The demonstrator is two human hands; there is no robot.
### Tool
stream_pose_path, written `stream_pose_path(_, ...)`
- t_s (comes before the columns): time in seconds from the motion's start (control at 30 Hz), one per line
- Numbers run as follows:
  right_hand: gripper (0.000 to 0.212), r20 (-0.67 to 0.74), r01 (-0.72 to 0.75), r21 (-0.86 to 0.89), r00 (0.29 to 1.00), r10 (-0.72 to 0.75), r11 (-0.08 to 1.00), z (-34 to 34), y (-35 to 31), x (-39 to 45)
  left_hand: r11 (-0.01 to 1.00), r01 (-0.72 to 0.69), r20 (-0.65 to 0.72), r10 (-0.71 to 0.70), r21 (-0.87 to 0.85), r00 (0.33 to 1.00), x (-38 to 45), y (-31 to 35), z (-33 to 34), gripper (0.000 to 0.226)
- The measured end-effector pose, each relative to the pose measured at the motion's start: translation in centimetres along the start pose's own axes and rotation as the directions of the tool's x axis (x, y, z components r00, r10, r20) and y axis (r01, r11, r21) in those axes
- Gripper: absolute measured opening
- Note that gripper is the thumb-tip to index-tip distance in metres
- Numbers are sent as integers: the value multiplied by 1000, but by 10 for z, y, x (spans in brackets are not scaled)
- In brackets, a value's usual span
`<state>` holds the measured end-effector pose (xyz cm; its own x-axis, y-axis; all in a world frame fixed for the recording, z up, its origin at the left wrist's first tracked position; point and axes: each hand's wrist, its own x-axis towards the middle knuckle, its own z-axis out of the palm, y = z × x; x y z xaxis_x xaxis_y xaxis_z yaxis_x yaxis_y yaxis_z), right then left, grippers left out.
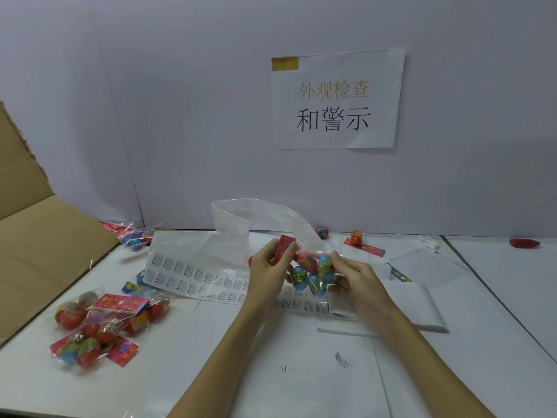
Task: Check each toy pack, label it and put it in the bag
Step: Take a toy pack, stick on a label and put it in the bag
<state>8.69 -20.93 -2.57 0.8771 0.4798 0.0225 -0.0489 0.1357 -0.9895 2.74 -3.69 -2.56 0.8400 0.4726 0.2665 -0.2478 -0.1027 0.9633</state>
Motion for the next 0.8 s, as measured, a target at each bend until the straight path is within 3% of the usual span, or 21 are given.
stream_pose_path(0.13, 43, 56, -25, 155, 998, 16, 988, 5, 0, 0, 999, -30, -68, 28, -25, 997, -1, 1, 8, 17)
stream_pose_path(0.27, 53, 87, -37, 69, 996, 31, 997, 6, -1, -2, 993, -110, -148, 115, 41, 982, 0, -2, 8, 11)
stream_pose_path(0.43, 53, 285, -52, -63, 956, 68, 997, 1, 4, -6, 986, -132, -258, 155, 101, 954, 2, -5, 1, 12)
stream_pose_path(0.57, 44, 292, -49, -111, 953, 79, 993, -1, 1, -6, 972, -169, -224, 203, 163, 953, 5, -3, -4, 21)
stream_pose_path(0.8, 33, 293, -71, -93, 951, 96, 993, -1, 4, -4, 986, -96, -239, 127, 137, 963, 7, -2, -8, 36)
